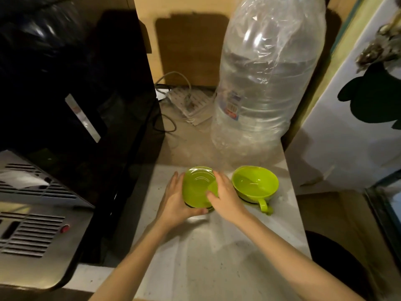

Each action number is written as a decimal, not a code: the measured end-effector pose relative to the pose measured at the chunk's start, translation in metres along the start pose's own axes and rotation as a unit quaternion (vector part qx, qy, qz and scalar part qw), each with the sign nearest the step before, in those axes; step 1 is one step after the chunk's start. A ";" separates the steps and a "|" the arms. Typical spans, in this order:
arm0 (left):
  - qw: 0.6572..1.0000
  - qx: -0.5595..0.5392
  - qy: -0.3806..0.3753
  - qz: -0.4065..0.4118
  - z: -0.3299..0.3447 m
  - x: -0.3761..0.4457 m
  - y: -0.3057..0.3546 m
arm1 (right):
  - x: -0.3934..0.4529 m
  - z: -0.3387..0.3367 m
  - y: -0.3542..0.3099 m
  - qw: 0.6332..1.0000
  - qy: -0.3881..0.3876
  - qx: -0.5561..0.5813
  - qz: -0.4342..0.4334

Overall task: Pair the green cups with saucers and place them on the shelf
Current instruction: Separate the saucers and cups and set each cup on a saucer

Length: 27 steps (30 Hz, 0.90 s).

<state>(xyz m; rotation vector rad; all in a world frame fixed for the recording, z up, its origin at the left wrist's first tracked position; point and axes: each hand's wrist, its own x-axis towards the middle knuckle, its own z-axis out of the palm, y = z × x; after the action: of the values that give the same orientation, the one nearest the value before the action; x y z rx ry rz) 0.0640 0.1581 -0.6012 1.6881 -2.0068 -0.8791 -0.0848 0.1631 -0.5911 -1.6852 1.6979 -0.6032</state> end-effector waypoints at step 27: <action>0.996 -0.019 0.078 0.050 0.006 -0.020 -0.011 | -0.018 0.020 0.015 0.998 0.014 0.050 0.041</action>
<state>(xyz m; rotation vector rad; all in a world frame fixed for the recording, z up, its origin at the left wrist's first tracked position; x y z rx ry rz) 0.0722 0.1780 -0.6104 1.5690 -1.9396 -0.7250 -0.0816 0.1841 -0.6133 -1.5360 1.7192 -0.6639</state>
